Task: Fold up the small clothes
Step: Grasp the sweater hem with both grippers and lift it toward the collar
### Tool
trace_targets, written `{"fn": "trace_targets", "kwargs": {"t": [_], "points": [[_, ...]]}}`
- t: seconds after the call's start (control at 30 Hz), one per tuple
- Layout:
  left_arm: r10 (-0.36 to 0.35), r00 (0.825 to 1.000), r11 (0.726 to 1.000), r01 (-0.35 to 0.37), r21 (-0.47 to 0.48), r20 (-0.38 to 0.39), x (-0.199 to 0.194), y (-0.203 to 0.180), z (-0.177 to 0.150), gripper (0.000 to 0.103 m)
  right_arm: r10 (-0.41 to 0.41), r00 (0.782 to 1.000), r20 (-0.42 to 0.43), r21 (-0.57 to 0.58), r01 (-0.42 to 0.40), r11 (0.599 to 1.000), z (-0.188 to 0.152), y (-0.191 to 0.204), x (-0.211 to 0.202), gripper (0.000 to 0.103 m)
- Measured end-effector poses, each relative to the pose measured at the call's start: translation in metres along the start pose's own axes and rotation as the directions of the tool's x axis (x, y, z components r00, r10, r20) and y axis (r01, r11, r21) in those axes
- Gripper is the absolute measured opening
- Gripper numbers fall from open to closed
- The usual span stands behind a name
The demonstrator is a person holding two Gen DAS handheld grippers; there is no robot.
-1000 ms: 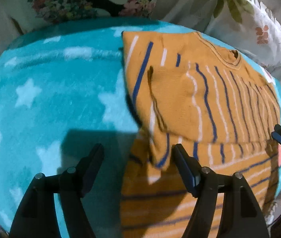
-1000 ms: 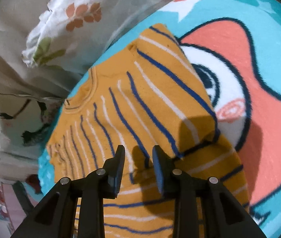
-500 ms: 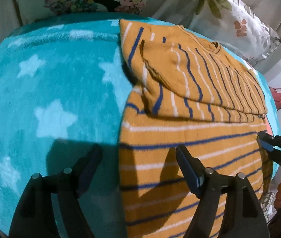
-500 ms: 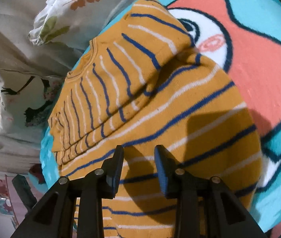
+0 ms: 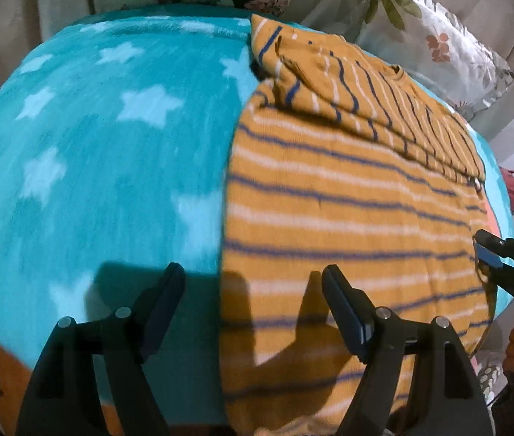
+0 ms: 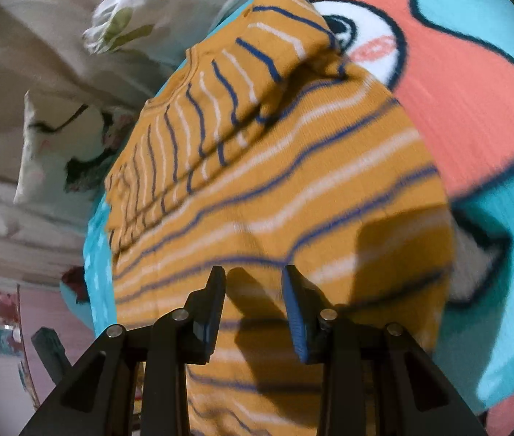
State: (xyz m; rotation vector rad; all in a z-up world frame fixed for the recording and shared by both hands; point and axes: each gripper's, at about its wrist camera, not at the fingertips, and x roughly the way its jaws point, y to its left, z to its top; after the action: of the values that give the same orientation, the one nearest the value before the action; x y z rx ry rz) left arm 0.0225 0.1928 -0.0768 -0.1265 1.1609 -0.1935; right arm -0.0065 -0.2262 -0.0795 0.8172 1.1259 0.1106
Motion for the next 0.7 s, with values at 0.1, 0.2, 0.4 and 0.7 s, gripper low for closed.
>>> {"fn": "trace_targets", "kwargs": {"t": [0.1, 0.2, 0.4, 0.7], "points": [[0.025, 1.000, 1.000, -0.025, 0.006, 0.015, -0.007, -0.006, -0.021, 0.077, 0.020, 1.000, -0.004, -0.009, -0.020, 1.000, -0.019, -0.008, -0.011, 0.034], [0.055, 0.998, 0.998, -0.056, 0.031, 0.035, -0.013, -0.017, -0.044, 0.077, 0.022, 1.000, -0.021, -0.034, -0.022, 0.999, -0.043, -0.017, -0.023, 0.034], [0.063, 0.997, 0.998, -0.064, 0.028, 0.037, -0.026, -0.022, -0.079, 0.077, 0.030, 0.999, -0.039, -0.064, -0.032, 0.997, -0.076, -0.026, -0.042, 0.034], [-0.033, 0.997, 0.956, 0.050, -0.290, 0.063, -0.059, 0.061, -0.104, 0.077, -0.067, 0.997, -0.038, -0.145, 0.061, 0.988, -0.108, -0.027, -0.066, 0.055]]}}
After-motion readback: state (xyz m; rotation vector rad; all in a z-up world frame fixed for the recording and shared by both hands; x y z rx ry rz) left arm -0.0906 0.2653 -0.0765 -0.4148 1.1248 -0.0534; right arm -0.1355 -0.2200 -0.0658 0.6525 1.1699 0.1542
